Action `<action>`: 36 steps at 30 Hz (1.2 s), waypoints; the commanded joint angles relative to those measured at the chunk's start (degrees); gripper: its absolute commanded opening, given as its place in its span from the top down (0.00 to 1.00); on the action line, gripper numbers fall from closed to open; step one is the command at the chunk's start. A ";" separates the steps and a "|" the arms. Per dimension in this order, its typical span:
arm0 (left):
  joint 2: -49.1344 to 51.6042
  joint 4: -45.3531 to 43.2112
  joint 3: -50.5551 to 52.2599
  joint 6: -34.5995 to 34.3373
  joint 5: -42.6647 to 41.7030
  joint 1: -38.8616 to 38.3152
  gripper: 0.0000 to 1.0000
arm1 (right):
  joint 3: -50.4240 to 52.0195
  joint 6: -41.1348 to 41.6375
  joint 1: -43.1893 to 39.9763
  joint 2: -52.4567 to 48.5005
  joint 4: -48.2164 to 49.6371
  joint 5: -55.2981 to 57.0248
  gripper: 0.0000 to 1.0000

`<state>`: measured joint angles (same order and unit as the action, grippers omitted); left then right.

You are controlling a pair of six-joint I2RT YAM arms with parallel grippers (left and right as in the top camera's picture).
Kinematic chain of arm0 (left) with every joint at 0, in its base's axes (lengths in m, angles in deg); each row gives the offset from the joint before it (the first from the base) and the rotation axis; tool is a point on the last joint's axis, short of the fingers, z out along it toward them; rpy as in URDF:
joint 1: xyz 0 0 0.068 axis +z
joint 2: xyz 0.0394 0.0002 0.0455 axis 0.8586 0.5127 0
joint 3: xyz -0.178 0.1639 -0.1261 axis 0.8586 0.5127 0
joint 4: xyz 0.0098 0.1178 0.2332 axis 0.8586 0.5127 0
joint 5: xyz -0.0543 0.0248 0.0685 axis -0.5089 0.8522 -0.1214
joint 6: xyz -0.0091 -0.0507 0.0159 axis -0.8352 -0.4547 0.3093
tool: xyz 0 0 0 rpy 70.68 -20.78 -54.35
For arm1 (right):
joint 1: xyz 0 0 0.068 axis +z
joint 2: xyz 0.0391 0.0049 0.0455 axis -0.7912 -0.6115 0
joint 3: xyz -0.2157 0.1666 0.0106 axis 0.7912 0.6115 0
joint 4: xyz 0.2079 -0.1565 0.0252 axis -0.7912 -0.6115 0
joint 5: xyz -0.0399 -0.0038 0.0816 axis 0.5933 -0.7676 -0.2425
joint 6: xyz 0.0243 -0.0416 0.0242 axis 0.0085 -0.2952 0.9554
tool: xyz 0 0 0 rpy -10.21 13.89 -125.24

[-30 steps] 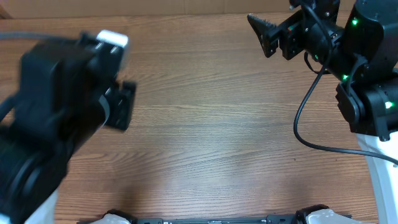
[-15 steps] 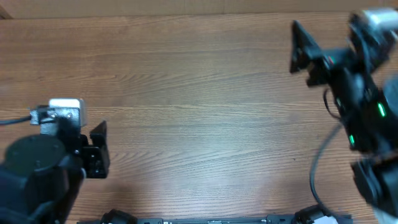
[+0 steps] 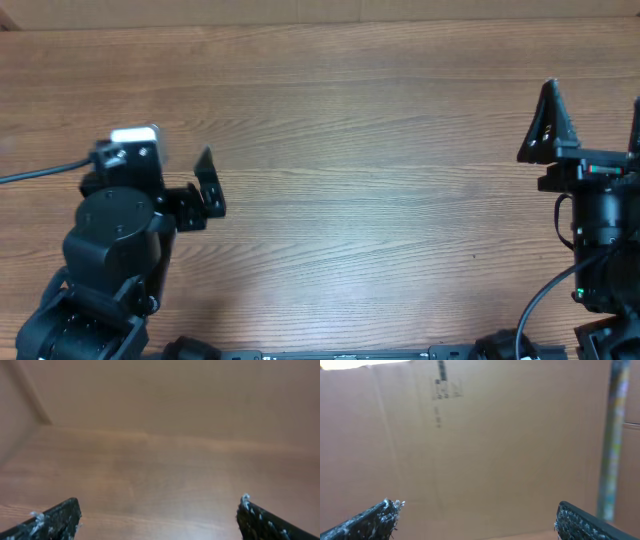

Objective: Untangle cables

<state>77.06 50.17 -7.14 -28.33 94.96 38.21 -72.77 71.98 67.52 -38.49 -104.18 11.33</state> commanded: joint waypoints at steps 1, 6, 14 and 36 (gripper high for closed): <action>-0.63 -4.68 -0.15 2.78 11.93 0.33 0.00 | 0.37 0.15 -1.42 -0.70 -0.04 2.25 0.00; -0.66 -6.10 -0.13 9.29 14.84 0.31 0.00 | 0.33 -8.02 -1.84 -4.09 -2.14 5.27 0.00; -2.05 0.00 -0.11 12.26 16.39 -2.75 0.05 | 0.52 -9.94 -1.86 -1.29 -4.57 6.08 0.00; 3.52 -21.92 1.51 46.38 24.17 -2.60 0.06 | 2.93 -9.94 -1.97 8.70 -12.07 6.08 0.00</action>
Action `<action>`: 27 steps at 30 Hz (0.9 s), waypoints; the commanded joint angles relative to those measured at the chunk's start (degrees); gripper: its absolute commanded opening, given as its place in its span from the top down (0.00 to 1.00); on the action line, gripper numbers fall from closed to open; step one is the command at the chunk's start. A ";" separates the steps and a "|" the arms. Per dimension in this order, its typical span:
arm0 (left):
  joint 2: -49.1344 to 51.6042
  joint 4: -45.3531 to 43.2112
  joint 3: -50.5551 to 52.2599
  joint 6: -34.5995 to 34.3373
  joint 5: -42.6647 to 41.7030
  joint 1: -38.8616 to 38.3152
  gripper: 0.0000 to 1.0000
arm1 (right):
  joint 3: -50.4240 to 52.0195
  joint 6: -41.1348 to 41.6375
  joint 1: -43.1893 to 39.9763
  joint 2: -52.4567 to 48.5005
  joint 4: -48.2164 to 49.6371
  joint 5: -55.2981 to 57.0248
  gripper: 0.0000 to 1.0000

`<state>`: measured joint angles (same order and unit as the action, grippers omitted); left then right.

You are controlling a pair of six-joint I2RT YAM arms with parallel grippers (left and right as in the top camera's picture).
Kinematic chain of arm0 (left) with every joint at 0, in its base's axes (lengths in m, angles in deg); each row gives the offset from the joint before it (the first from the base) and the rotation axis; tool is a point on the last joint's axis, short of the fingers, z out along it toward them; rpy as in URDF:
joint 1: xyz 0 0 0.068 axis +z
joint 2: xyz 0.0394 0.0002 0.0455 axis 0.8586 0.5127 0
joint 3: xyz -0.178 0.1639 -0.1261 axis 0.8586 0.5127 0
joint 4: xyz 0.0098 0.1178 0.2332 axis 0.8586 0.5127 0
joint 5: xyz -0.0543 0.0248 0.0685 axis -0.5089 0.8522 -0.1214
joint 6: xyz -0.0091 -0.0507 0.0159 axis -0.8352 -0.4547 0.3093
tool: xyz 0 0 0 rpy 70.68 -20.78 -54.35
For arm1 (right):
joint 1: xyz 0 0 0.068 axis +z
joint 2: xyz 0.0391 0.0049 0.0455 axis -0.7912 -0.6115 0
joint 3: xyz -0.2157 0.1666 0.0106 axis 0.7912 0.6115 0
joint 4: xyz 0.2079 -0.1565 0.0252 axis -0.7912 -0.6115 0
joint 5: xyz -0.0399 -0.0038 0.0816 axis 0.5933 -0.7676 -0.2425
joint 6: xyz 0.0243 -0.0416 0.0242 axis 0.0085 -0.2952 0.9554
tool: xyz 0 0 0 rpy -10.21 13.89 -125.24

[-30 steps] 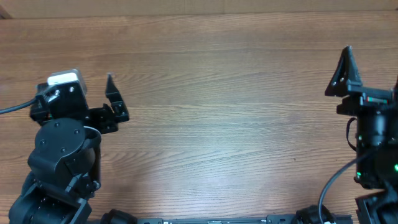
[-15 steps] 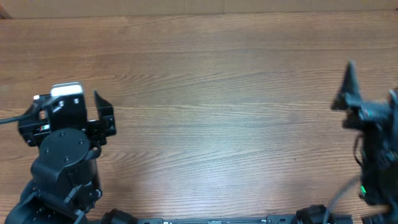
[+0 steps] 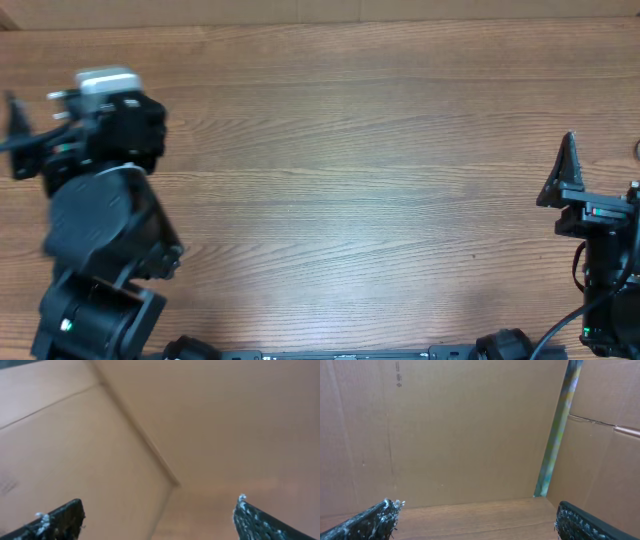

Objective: Untangle cables

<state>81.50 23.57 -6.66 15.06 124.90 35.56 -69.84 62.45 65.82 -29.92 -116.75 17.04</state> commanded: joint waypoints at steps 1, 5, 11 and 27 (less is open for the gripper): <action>-1.70 7.06 1.49 1.14 -7.13 0.04 0.06 | 0.02 -0.42 -0.26 0.24 0.50 0.37 0.00; -7.43 9.68 6.14 -1.79 -8.83 2.75 0.12 | 0.02 -0.42 -0.26 2.78 0.44 0.37 0.00; -15.91 9.90 13.09 -6.43 -9.68 11.23 0.14 | 0.04 -0.39 -1.11 6.97 -0.81 0.35 0.00; -14.78 6.75 14.49 -10.58 -11.15 11.52 0.00 | 0.04 -0.42 -2.34 7.37 -0.63 0.35 0.00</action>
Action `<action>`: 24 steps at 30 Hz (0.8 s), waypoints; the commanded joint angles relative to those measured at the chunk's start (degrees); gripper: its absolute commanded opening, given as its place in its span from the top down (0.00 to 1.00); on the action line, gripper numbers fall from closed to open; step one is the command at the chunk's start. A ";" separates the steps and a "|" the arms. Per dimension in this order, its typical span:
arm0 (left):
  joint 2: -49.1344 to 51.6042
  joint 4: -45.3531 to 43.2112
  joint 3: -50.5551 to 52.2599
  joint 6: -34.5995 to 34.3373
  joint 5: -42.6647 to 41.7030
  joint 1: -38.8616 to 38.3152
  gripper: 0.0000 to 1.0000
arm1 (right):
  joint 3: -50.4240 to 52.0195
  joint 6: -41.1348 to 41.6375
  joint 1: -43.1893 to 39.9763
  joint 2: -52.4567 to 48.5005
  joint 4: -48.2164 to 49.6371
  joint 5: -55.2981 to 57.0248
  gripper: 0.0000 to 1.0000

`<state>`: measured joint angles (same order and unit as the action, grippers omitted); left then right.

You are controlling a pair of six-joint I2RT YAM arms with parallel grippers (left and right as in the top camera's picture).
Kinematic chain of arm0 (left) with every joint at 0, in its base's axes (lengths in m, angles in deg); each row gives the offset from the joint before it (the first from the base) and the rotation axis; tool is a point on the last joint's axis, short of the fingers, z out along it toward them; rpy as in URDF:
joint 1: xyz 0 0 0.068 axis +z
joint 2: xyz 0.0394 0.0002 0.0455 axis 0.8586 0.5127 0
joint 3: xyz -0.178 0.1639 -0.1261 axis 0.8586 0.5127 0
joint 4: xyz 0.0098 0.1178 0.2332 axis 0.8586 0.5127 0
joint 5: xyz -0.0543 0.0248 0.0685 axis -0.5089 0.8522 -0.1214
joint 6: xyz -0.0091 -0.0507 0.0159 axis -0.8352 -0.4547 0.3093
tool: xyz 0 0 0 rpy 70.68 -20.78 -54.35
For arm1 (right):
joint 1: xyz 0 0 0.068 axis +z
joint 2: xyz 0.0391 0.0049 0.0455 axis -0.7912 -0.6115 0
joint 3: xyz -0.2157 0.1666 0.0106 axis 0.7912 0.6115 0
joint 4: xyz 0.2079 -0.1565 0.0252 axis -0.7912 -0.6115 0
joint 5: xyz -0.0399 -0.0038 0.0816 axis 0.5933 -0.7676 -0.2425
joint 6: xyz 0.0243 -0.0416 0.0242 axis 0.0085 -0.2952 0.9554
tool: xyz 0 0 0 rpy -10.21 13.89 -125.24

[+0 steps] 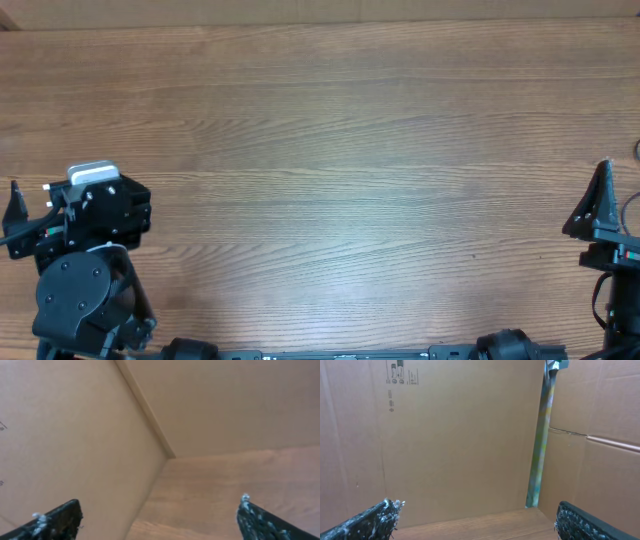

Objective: Untangle cables

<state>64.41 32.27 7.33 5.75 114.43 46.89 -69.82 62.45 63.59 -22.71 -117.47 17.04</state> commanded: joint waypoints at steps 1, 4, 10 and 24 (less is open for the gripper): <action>3.06 -3.08 0.50 -1.29 -0.74 0.20 0.01 | 0.02 -0.42 -0.11 0.15 0.09 0.35 0.00; 4.68 -5.66 0.48 -4.37 -4.83 0.20 0.00 | 0.02 -0.42 -0.11 0.15 0.09 0.35 0.00; 7.43 -5.60 0.48 -9.20 -29.00 0.17 0.01 | 0.02 -0.42 -0.11 0.15 0.07 0.35 0.00; 7.93 -4.17 0.44 -10.86 -52.43 0.31 0.00 | 0.02 -0.42 -0.11 0.15 0.04 0.35 0.00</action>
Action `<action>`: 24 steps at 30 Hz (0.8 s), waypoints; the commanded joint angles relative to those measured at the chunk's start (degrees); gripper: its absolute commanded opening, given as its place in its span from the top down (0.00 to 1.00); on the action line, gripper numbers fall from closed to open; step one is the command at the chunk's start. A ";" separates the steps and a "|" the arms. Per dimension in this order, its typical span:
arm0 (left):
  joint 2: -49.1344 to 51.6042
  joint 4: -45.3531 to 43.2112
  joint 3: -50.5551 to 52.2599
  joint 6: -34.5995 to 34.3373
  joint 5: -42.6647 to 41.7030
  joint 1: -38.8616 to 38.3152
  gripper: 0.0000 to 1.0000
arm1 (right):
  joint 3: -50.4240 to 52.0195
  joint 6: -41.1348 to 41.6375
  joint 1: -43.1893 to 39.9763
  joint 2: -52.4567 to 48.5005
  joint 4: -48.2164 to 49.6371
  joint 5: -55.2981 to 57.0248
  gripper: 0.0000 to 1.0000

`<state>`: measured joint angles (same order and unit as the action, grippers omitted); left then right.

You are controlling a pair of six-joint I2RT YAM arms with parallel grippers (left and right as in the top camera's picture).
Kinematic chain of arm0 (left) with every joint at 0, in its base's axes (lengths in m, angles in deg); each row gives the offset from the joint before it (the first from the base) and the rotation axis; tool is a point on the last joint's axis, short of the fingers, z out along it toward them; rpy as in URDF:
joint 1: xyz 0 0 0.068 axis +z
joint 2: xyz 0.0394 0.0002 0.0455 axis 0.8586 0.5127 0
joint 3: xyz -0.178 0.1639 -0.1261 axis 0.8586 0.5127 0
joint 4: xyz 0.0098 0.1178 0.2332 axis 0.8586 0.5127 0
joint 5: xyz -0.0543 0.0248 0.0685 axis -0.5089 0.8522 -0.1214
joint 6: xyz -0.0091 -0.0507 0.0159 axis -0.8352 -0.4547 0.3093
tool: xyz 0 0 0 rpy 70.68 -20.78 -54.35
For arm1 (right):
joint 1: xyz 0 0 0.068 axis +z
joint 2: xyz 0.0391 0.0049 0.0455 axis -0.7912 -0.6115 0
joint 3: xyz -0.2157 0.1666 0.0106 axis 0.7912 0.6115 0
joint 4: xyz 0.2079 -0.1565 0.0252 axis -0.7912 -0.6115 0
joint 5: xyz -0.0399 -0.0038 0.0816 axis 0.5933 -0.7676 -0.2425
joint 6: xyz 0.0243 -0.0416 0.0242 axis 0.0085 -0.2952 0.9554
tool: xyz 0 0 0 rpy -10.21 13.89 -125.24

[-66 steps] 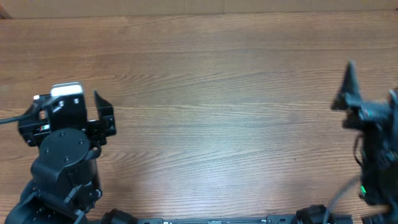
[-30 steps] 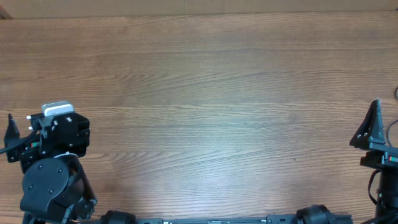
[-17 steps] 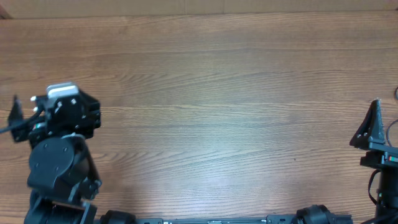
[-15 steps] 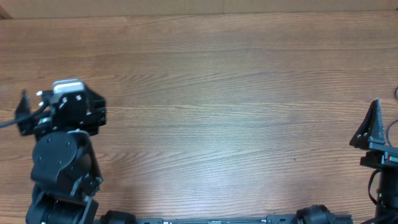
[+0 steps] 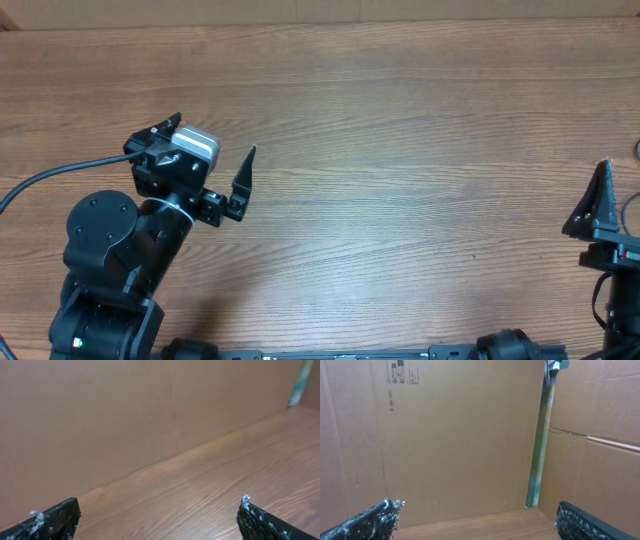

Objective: Untangle cables

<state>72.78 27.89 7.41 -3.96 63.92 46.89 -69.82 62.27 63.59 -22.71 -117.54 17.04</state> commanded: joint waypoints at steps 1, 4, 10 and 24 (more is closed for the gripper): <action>-0.39 0.20 0.35 -0.35 -1.14 0.31 0.00 | 0.02 -0.24 -0.11 0.15 -0.04 0.35 0.00; -0.37 0.22 0.35 2.25 3.96 0.31 0.00 | 0.02 -0.24 -0.11 0.15 -0.37 0.35 0.00; -3.34 4.70 0.42 2.49 9.01 0.26 0.01 | 0.02 -0.24 -0.11 0.15 -3.21 0.35 0.00; -25.44 6.19 0.74 2.27 11.52 0.26 0.00 | 0.02 -0.24 -0.11 0.15 -30.95 0.35 0.00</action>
<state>50.33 34.17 7.94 -2.38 73.56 46.89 -69.79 62.23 63.59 -22.71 -145.75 17.04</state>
